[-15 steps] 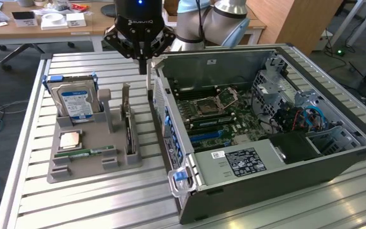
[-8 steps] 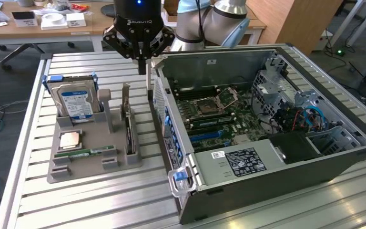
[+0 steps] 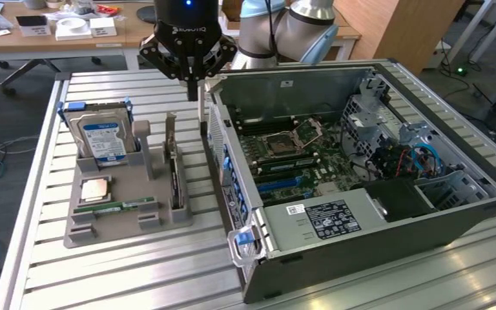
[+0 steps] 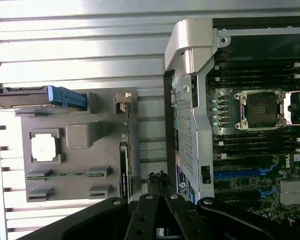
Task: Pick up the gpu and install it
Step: 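Reach for the gpu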
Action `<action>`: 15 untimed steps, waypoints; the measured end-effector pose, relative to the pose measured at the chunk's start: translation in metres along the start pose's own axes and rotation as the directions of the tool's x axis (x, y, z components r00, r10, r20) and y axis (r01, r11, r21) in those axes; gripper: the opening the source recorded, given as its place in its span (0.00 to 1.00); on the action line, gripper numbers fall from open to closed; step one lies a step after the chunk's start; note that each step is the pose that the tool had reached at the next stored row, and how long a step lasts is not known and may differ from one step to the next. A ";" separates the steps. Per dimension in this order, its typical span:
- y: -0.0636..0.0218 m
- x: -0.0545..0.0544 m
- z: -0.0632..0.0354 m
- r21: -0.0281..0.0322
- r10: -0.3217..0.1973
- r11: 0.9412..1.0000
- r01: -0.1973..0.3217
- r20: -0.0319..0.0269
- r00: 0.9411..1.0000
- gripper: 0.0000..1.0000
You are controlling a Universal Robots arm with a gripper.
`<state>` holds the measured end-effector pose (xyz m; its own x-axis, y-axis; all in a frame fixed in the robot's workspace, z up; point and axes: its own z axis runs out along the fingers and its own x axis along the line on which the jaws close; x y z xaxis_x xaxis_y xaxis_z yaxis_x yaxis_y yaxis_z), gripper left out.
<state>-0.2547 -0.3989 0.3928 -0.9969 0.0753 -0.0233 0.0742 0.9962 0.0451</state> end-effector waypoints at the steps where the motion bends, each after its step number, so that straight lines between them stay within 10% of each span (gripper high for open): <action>1: 0.0000 0.000 0.0000 0.000 0.000 1.000 0.000 0.000 1.000 0.11; 15: -0.0009 0.013 0.0001 0.000 0.000 1.000 0.000 0.000 1.000 0.11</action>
<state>-0.2673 -0.3988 0.3923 -0.9969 0.0753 -0.0233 0.0742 0.9962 0.0451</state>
